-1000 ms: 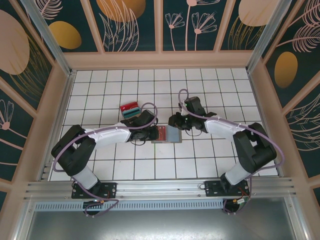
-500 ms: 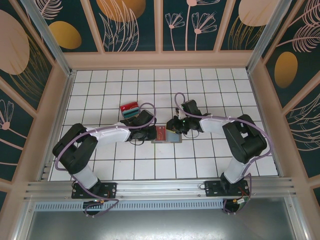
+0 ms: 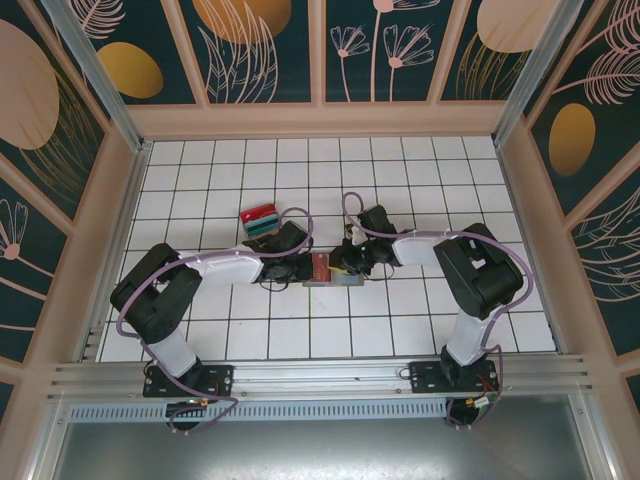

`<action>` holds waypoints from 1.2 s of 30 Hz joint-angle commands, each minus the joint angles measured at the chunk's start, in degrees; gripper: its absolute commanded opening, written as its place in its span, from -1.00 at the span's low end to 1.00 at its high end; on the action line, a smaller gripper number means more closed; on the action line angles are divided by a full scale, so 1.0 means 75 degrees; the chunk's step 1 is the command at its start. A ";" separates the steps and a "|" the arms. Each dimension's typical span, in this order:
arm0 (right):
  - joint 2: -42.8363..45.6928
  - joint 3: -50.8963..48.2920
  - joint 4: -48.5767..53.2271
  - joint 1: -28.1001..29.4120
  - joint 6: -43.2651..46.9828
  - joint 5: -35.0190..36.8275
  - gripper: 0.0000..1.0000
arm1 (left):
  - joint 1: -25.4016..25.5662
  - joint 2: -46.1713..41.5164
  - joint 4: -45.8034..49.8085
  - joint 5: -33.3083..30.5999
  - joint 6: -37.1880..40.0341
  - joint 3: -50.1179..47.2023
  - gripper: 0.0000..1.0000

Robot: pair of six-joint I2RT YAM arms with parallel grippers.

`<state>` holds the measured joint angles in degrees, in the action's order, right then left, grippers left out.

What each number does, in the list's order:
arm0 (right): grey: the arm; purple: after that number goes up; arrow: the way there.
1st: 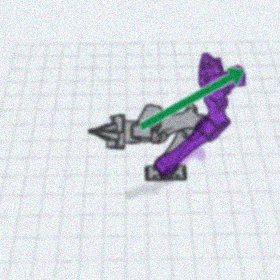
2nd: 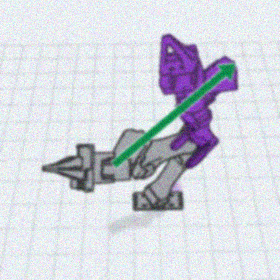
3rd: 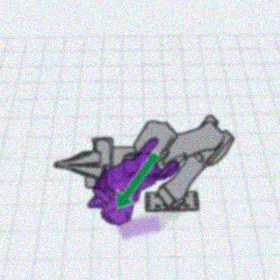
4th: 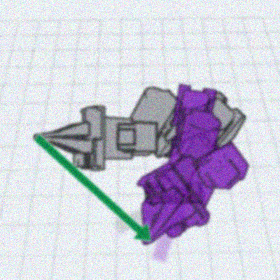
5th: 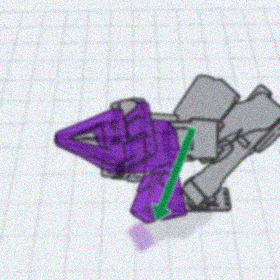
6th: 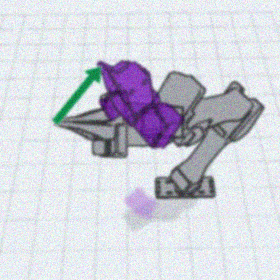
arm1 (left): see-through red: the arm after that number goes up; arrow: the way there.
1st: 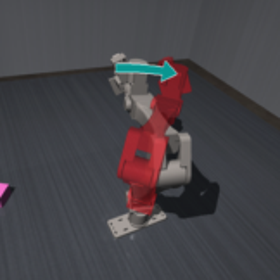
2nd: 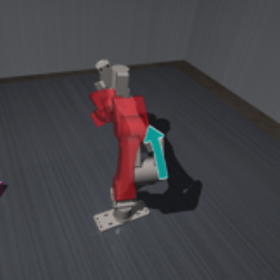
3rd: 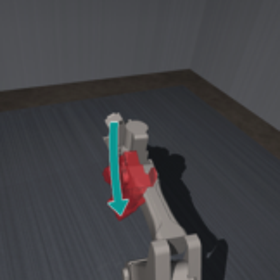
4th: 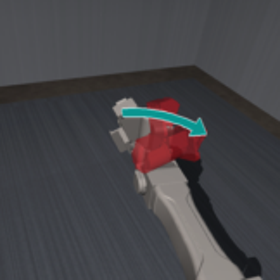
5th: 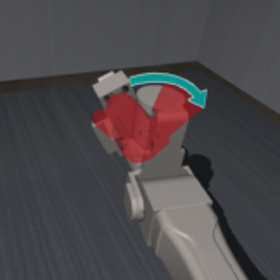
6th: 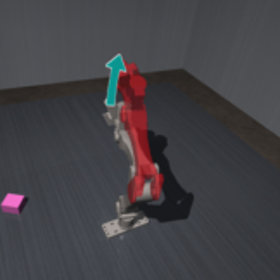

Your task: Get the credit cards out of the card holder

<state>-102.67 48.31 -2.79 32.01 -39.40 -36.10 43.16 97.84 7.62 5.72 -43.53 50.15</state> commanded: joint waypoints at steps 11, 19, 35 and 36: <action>0.0026 0.0259 0.0641 0.0022 0.0380 0.0355 -0.57 | -0.0012 0.0393 0.0258 0.0013 0.0059 0.0017 -0.84; 0.0230 0.0252 0.0823 -0.0049 0.0507 0.0414 -0.56 | -0.0012 0.0421 0.0333 -0.0023 0.0072 0.0003 -0.85; -0.0164 0.0085 0.0213 -0.0048 0.0267 -0.0068 -0.92 | -0.0014 0.0476 0.0320 0.0117 0.0037 0.0016 -0.88; -0.0139 0.0071 0.0239 -0.0049 0.0273 -0.0053 -0.99 | -0.0019 0.0478 0.0326 0.0120 0.0038 0.0023 -0.88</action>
<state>-103.15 49.34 -0.27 31.59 -37.34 -35.70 43.11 98.54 7.49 6.02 -43.53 50.70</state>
